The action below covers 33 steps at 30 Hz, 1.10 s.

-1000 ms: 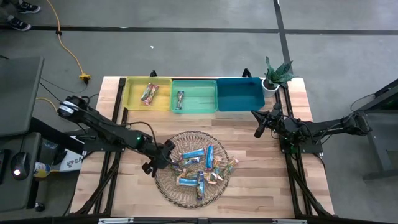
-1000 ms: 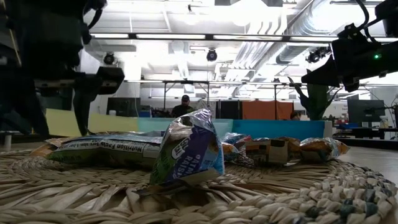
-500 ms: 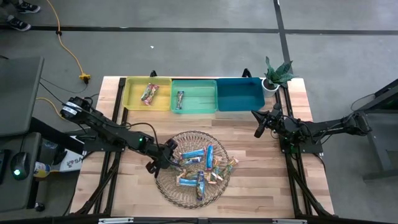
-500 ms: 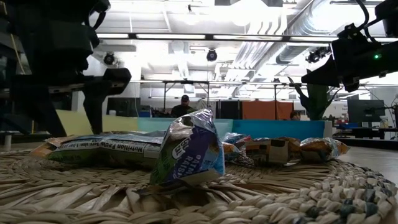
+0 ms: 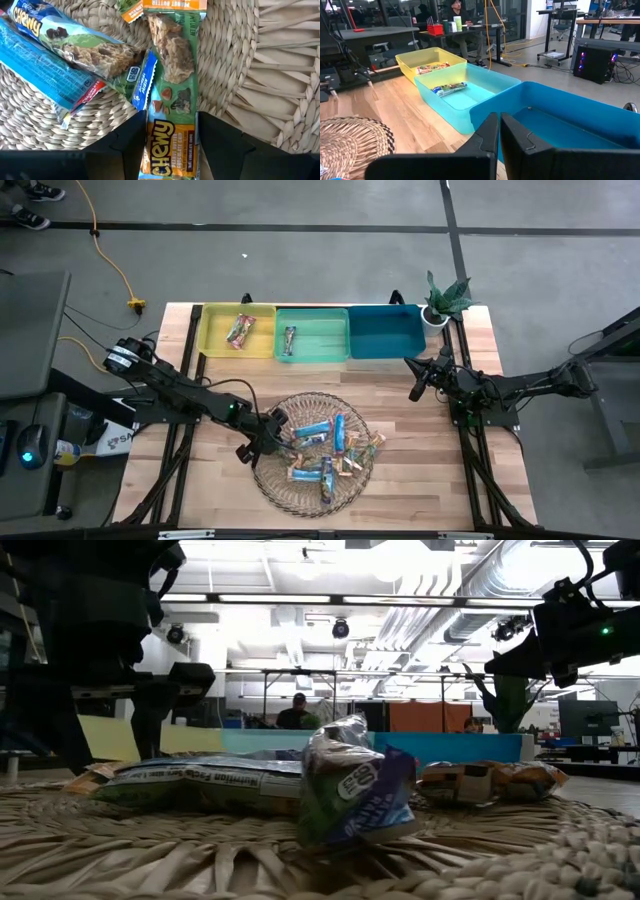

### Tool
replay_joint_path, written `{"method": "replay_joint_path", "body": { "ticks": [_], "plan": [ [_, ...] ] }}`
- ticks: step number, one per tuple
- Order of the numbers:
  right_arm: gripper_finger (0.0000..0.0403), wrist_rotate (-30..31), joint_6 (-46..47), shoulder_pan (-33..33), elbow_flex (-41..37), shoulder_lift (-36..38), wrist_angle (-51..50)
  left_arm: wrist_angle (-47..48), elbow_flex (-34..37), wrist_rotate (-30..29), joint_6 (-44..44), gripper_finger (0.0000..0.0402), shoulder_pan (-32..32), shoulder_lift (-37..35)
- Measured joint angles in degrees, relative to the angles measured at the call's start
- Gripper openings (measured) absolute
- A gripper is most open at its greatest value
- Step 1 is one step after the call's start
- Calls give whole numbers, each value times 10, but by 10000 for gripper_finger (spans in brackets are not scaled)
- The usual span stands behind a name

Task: Pick and place Granola Bars by type
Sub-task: Put the yellow granola bar into the blue bin

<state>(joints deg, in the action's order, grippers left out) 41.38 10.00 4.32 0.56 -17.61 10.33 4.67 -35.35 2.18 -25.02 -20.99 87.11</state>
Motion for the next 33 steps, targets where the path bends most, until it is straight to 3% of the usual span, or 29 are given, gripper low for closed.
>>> {"method": "replay_joint_path", "body": {
  "ticks": [5, 15, 26, 33],
  "plan": [
    [0, 0, 0, 0, 0, 0, 0, 0, 0, -15, 14, 171, 0, 0],
    [0, 0, 0, 0, 0, 0, 0, -4, 1, -26, 47, 94, -1, 1],
    [0, 0, 0, 0, 0, 0, 0, 35, -46, -74, 72, 91, 0, -10],
    [0, 0, 0, 0, 0, 0, 2, 61, -73, -75, 75, 91, 0, -32]
  ]
}}
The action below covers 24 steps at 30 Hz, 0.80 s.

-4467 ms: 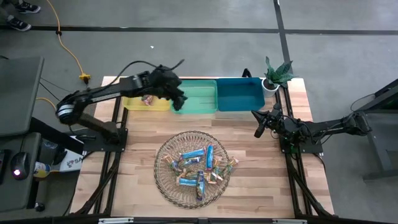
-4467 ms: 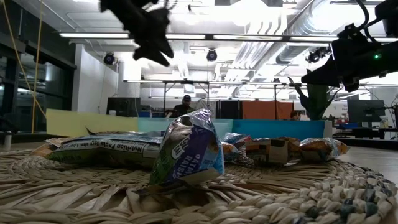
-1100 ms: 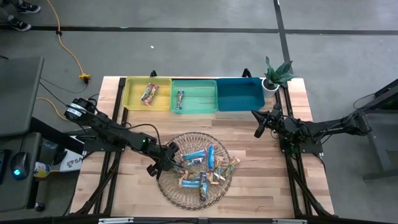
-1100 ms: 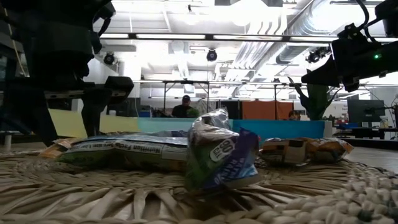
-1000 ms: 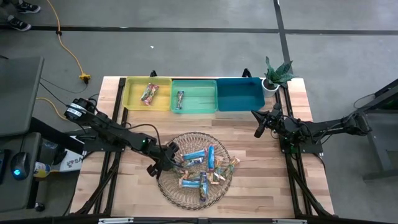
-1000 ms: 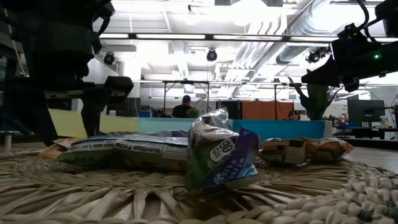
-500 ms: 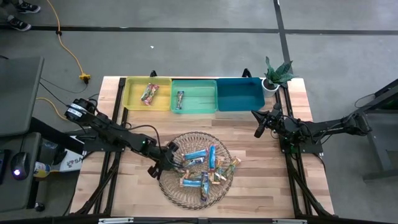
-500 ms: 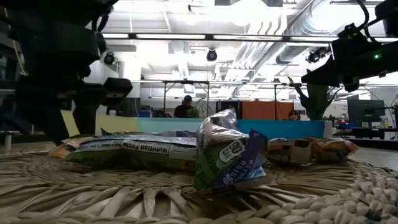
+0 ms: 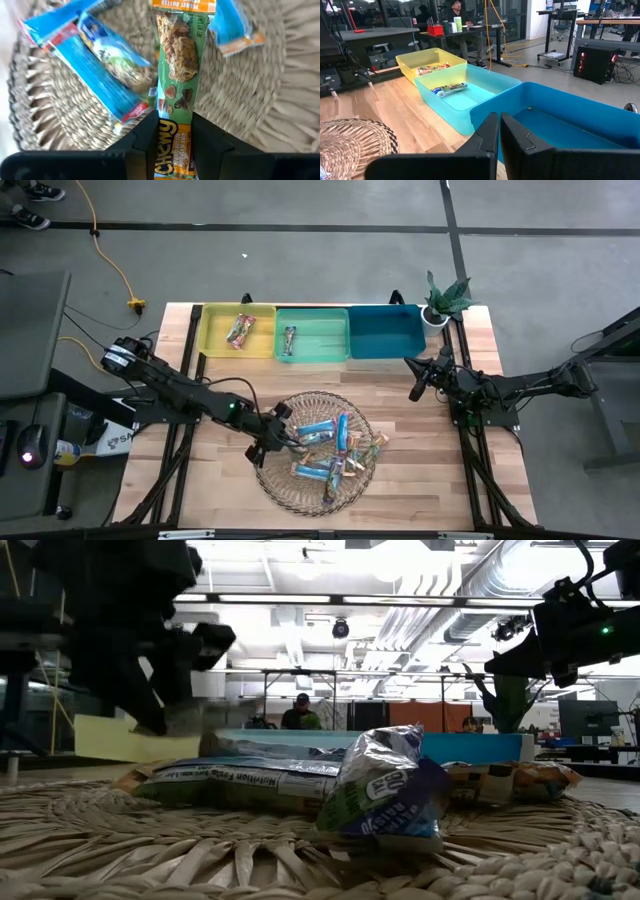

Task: Pick and place Granola Bars by type
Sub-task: Put the yellow granola bar into the blue bin

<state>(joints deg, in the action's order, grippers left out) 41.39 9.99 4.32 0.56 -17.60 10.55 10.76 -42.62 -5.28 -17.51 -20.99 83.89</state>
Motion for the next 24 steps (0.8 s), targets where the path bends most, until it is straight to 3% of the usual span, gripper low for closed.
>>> {"method": "replay_joint_path", "body": {
  "ticks": [9, 24],
  "plan": [
    [0, 0, 0, 0, 0, 0, -4, -7, -24, -11, 14, 92, 0, -76],
    [0, 0, 0, 0, 0, -8, -5, -250, -38, -132, 11, 92, 0, -113]
  ]
}}
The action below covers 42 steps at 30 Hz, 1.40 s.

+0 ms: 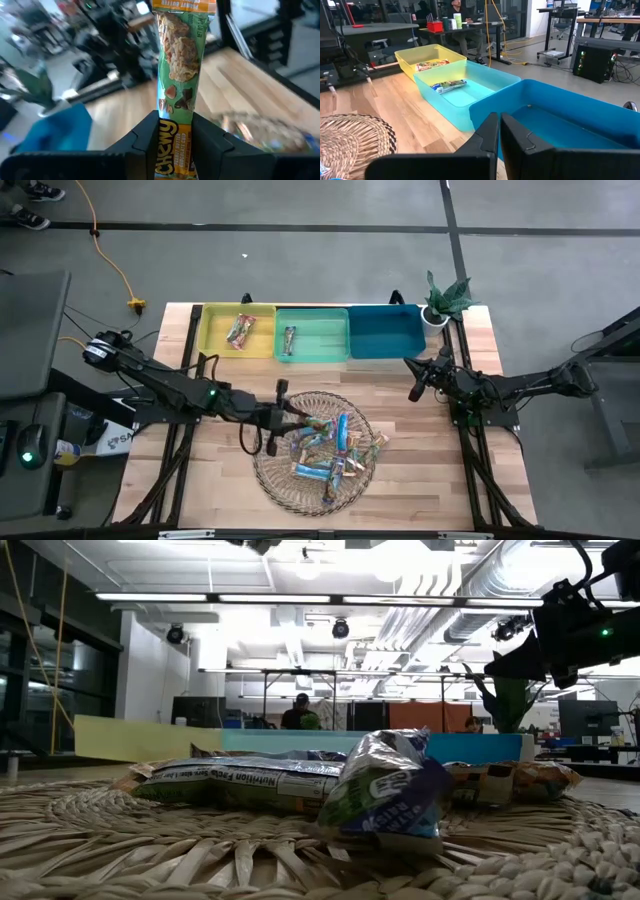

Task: Pick and place Granola Bars by type
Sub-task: Put the yellow granola bar into the blue bin

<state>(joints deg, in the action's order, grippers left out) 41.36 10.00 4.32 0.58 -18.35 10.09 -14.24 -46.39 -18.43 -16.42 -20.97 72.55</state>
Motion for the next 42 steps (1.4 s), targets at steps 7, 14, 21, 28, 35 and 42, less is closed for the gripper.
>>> {"method": "replay_joint_path", "body": {
  "ticks": [7, 14, 21, 28, 35, 42],
  "plan": [
    [0, 1, 0, 0, 0, 0, 2, -63, 0, -8, 2, 92, 0, 3],
    [0, 1, 0, 0, 0, 0, 1, -157, 0, 13, 12, 92, 63, 3],
    [0, 1, 0, 0, 0, 0, 1, -155, -63, 140, 34, 92, 165, 19],
    [0, 0, 0, 0, 0, 0, 3, -136, -189, 246, 34, 92, 235, 71],
    [0, 0, 0, 0, 0, 0, 3, -92, -338, 299, 32, 92, 263, 147],
    [0, 0, 0, 0, 0, 0, 3, -58, -392, 281, 30, 92, 274, 189]
  ]
}}
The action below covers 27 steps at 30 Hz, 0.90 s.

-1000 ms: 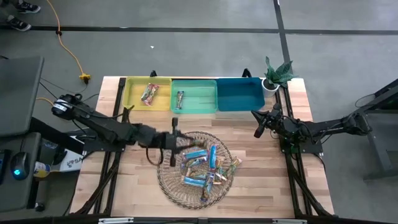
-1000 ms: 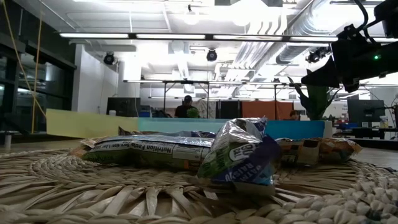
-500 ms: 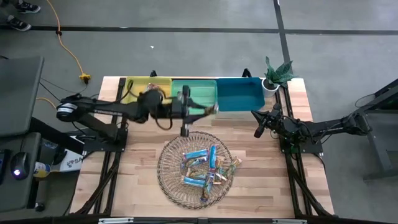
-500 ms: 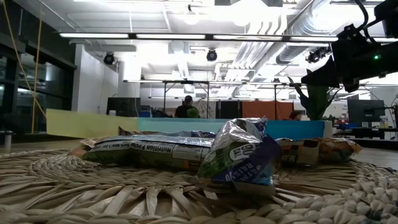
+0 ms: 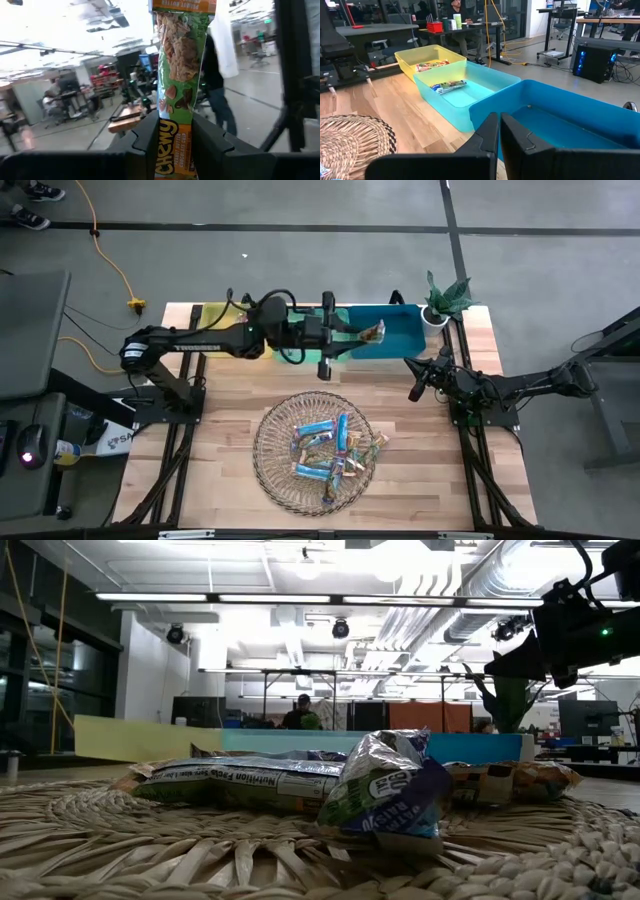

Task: Pick and place Granola Bars by type
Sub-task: Put the yellow granola bar into the blue bin

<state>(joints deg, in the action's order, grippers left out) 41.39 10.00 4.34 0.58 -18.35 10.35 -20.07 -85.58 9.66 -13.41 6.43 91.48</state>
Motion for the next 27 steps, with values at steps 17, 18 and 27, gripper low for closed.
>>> {"method": "replay_joint_path", "body": {
  "ticks": [17, 18, 27],
  "plan": [
    [0, 0, 0, 0, 0, 0, -1, 44, -93, -329, 161, 92, 70, 95],
    [0, 0, 0, 0, 0, 0, -2, 65, -117, -329, 166, 92, 75, 111],
    [0, 0, 0, 0, 0, 0, -1, 312, -368, -464, 246, 92, 83, 280]
  ]
}}
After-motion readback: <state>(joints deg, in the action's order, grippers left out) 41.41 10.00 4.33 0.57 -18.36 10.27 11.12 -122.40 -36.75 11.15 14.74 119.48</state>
